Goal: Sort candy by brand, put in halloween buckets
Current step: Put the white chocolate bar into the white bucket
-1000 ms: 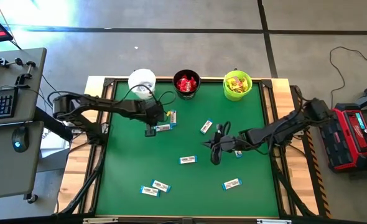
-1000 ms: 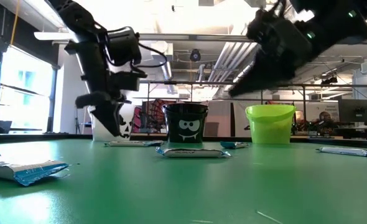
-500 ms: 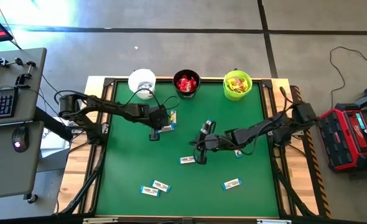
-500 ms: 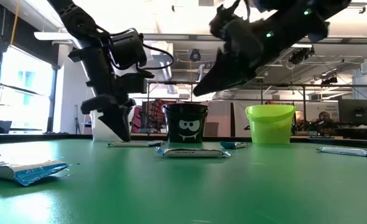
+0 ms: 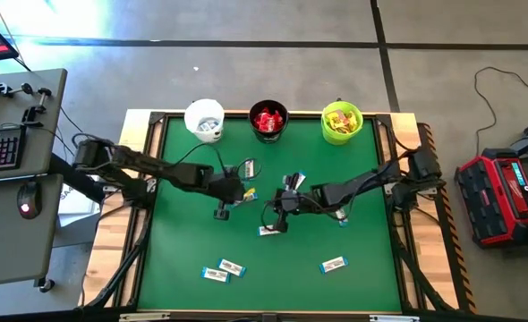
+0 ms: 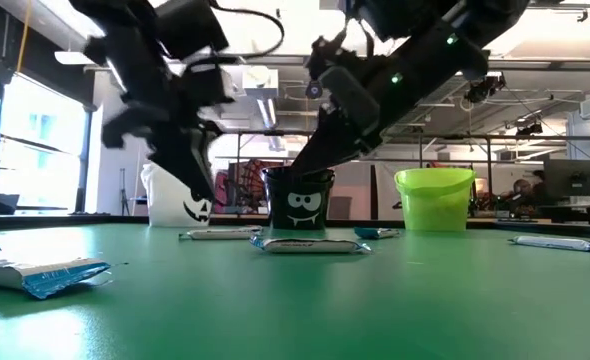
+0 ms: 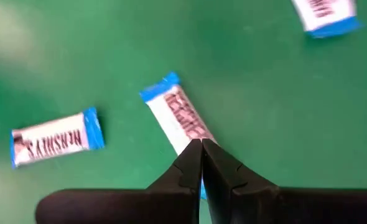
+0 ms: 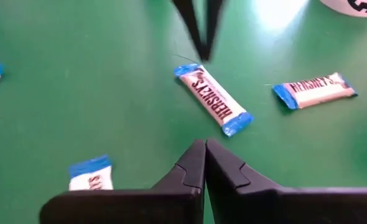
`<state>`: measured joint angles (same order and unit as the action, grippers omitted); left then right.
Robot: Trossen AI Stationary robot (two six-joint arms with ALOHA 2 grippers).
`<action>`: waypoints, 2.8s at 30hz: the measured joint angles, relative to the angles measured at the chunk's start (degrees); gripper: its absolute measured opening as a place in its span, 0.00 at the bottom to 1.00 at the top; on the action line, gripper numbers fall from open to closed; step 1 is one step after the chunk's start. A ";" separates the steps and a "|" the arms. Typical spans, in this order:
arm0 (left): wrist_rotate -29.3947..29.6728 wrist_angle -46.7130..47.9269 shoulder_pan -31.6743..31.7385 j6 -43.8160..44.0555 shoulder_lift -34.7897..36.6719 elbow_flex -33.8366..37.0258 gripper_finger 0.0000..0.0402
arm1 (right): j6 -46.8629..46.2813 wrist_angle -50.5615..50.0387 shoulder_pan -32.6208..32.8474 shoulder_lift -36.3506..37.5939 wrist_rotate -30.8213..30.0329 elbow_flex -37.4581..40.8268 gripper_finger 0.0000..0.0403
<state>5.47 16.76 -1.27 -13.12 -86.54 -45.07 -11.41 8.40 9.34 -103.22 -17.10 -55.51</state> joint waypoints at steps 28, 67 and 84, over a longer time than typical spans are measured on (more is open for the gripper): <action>25.14 -5.34 -14.72 -2.25 -1.27 9.78 0.32 | -0.41 -0.74 -8.49 -12.63 7.73 -8.52 0.00; 31.02 -10.94 -19.16 -8.49 -6.34 9.76 0.19 | -1.59 -1.84 -10.00 -16.72 11.73 -12.37 0.00; 30.54 -10.43 -19.29 -9.05 -6.05 9.60 0.00 | -0.49 -1.55 -10.06 -16.72 13.97 -12.34 0.00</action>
<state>36.01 6.33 -20.56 -22.17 -92.60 -35.47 -11.90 6.85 -0.72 -119.94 -3.13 -67.85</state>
